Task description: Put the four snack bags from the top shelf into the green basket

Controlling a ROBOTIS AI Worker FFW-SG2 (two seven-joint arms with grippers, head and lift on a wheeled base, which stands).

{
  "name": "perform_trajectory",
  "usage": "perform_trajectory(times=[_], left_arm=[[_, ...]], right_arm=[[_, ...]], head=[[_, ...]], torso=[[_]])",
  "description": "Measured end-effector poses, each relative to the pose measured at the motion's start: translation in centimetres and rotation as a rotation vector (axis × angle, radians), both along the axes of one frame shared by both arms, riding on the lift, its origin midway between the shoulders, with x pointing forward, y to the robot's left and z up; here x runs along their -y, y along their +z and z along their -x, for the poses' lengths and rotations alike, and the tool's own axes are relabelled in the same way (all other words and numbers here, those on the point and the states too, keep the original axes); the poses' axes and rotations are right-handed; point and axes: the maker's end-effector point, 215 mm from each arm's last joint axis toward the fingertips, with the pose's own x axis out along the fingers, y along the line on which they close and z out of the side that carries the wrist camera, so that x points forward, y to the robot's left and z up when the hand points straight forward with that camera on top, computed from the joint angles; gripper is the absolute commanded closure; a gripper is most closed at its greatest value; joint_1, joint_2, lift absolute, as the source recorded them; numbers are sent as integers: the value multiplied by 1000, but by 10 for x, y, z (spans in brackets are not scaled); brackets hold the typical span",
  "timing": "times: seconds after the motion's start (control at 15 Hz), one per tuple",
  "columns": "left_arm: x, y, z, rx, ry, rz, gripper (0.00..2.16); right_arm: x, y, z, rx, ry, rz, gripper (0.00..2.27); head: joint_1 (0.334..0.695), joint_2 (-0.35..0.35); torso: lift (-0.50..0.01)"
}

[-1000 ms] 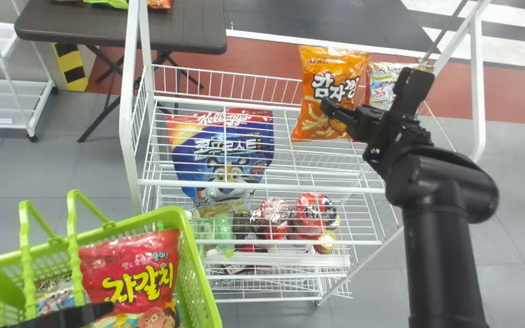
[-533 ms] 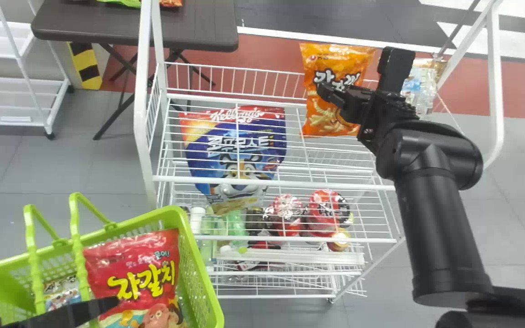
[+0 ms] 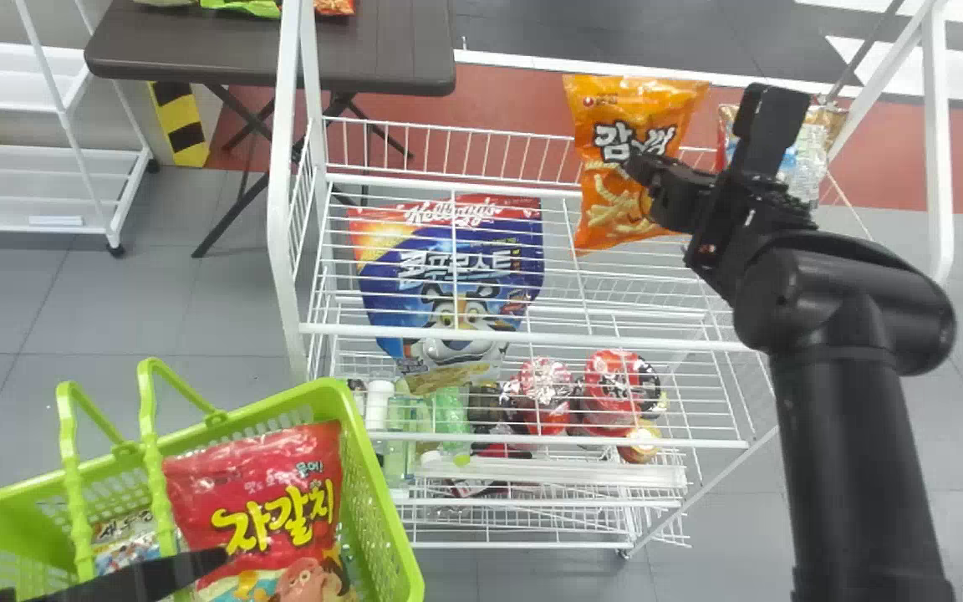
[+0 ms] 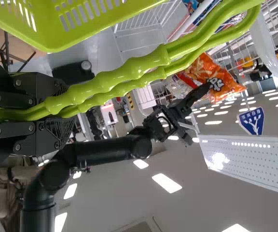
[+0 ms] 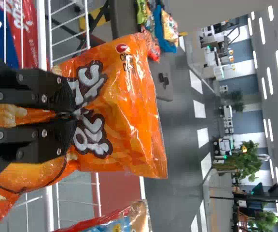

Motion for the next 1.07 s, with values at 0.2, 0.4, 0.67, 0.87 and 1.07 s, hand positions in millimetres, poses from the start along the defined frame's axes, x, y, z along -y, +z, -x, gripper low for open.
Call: perform_trajectory(times=[0.2,0.4,0.67,0.87,1.07], left_arm=[[-2,2,0,3,5,2,2148],[-3,2,0,5,7,2,2148],[3,5,-2,13,-6,9,2148],[10,8,-2,19,-23,15,2148],[15,11,-2,26,-32,18,2148]], right_arm=[[-31,34,58,17,74,-66,2256],[-82,49,142,-38,195,-122,2256],[-156,59,240,-118,372,-188,2256],[-219,57,287,-179,516,-250,2256],[-277,32,308,-261,628,-306,2256]], head=[[695,-110],[695,-59],[695,62],[695,179],[695,266]], torso=[[0],[0],[0],[0],[0]])
